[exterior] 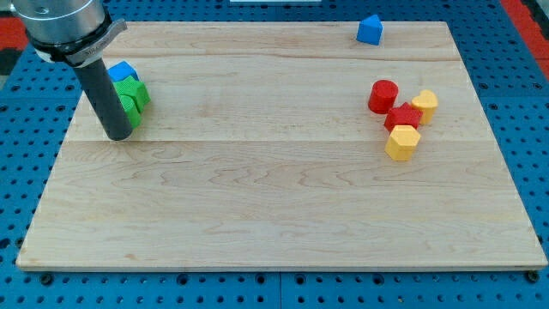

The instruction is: Push the blue triangle to the left side of the board

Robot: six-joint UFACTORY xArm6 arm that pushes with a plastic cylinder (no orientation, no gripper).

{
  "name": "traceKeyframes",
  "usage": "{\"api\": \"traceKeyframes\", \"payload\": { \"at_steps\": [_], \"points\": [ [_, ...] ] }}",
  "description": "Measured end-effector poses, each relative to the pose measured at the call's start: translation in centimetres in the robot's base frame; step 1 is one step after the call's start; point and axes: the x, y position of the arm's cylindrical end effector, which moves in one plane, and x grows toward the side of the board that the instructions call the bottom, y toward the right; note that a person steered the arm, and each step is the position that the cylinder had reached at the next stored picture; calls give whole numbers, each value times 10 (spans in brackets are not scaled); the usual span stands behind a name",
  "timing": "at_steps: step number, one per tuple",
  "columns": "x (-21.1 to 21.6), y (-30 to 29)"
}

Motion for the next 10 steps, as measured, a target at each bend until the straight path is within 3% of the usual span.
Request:
{"api": "traceKeyframes", "payload": {
  "at_steps": [1, 2, 3, 5, 6, 7, 9, 10],
  "points": [
    [0, 20],
    [-70, 122],
    [-131, 188],
    [-153, 405],
    [-203, 440],
    [-233, 394],
    [-135, 198],
    [-142, 206]
  ]
}}
